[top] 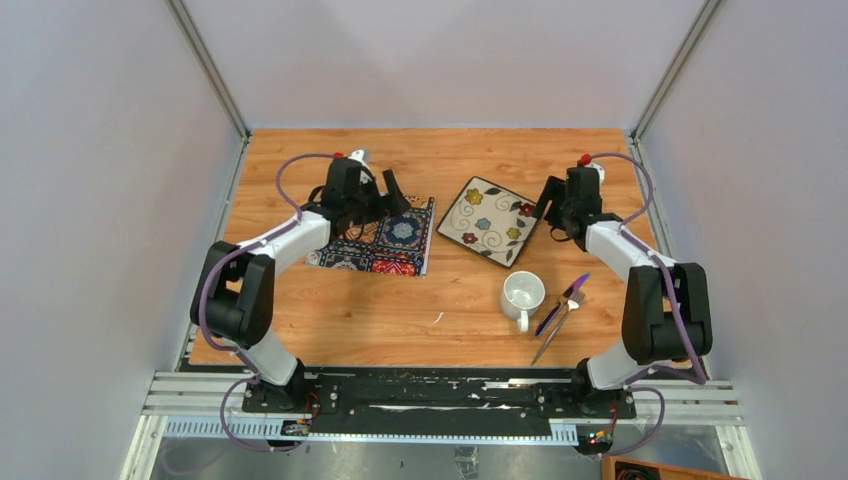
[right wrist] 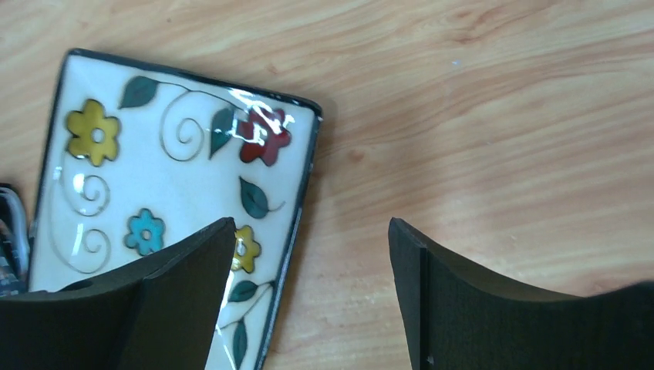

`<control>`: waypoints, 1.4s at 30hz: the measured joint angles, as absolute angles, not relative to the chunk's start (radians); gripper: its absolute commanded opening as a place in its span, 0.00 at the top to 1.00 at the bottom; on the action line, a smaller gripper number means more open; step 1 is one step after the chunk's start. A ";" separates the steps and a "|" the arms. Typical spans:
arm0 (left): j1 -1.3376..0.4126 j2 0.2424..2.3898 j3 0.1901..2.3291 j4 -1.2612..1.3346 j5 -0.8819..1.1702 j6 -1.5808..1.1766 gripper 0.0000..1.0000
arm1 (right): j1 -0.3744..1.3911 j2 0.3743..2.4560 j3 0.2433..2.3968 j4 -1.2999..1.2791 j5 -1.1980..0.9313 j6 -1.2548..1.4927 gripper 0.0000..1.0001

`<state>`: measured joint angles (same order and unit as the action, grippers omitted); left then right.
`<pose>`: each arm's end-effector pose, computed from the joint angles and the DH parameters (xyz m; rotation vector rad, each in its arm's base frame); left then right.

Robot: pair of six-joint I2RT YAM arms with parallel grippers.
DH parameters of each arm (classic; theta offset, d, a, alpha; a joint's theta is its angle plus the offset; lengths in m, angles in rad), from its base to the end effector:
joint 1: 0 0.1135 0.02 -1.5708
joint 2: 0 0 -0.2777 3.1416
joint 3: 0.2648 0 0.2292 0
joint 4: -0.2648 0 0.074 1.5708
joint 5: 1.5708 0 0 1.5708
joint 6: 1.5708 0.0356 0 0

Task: Set the dinner table for one person
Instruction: Move the napkin to the center of the board, then move the plate to the center of the board.

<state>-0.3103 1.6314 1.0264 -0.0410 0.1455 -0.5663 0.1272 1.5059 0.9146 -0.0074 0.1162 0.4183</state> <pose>0.3223 -0.1088 0.2485 -0.2093 2.2764 -0.6340 0.3074 0.0352 0.2555 0.3807 2.1373 0.1873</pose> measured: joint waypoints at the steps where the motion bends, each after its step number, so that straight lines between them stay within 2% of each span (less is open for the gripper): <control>1: -0.327 1.633 1.026 -0.013 0.168 -0.575 0.00 | 0.106 1.515 0.915 0.009 0.079 0.426 0.27; 5: -0.370 1.651 1.026 0.078 0.243 -0.606 0.02 | 0.073 1.577 0.918 0.098 -0.092 0.463 0.36; 12: -0.380 1.715 1.008 0.193 0.332 -0.674 0.02 | 0.002 1.654 0.855 0.310 -0.326 0.566 0.39; 24: -0.389 1.754 1.000 0.299 0.400 -0.748 0.02 | -0.049 1.652 0.818 0.385 -0.362 0.569 0.41; 33: -0.407 1.763 0.970 0.358 0.412 -0.787 0.02 | -0.057 1.732 0.814 0.430 -0.387 0.584 0.40; 42: -0.407 1.763 0.954 0.366 0.412 -0.790 0.02 | -0.061 1.816 0.823 0.502 -0.418 0.611 0.47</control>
